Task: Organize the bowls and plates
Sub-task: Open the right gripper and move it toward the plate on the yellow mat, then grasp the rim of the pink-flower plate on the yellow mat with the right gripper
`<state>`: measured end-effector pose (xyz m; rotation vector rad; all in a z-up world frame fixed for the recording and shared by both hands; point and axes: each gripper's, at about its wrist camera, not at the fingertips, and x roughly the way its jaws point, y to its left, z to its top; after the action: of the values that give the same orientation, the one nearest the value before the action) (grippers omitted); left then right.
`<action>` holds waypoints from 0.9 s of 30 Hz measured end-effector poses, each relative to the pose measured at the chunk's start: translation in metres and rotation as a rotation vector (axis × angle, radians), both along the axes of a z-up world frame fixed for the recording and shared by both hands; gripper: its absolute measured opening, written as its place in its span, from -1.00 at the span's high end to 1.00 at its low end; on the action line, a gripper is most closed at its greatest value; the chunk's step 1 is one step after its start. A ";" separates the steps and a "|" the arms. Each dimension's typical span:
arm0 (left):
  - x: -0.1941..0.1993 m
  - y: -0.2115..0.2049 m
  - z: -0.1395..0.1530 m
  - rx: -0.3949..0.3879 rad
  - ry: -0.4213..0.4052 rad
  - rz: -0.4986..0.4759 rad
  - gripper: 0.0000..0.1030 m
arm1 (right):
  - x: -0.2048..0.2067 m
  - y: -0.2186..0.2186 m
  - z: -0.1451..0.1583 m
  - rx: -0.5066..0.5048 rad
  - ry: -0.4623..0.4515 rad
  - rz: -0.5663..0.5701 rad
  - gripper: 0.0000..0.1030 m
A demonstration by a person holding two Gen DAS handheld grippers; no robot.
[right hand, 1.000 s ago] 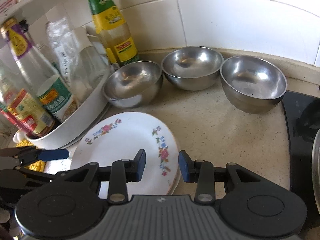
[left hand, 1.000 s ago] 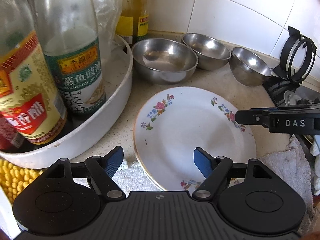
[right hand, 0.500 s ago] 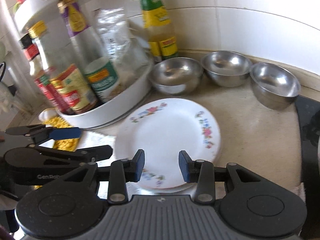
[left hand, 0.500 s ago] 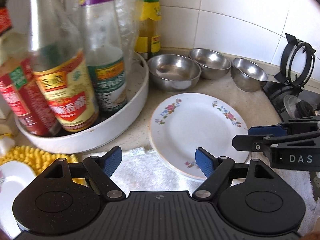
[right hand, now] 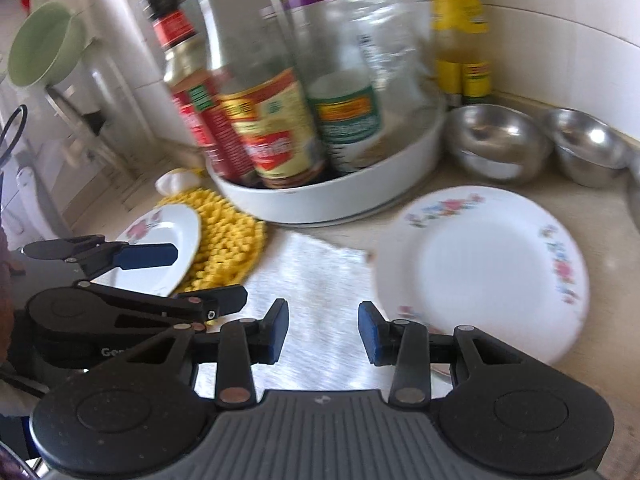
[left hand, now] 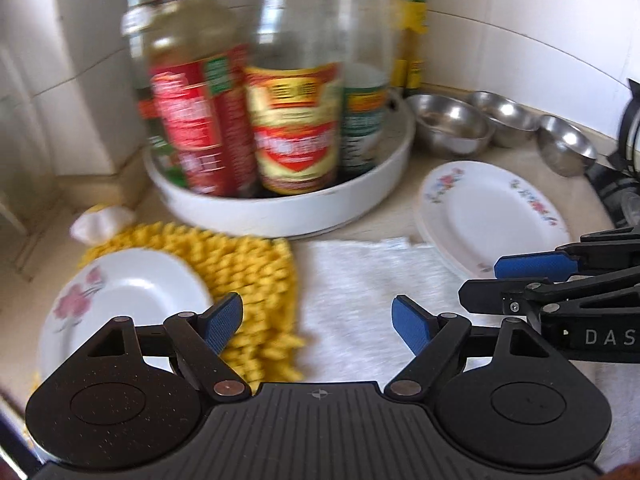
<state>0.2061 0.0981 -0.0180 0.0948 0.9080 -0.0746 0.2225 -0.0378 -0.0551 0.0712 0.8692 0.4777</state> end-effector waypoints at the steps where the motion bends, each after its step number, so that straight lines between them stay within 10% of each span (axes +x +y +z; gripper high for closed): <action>1: -0.002 0.007 0.000 0.005 -0.001 0.013 -0.68 | 0.002 0.007 0.000 0.001 0.002 0.014 -0.12; 27: -0.002 0.151 -0.014 0.044 0.059 0.209 -0.73 | 0.043 0.133 -0.012 -0.017 0.061 0.162 -0.15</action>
<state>0.2043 0.2488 -0.0316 0.0384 0.9742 0.1371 0.2656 0.0952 -0.0671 -0.0001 0.9427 0.6219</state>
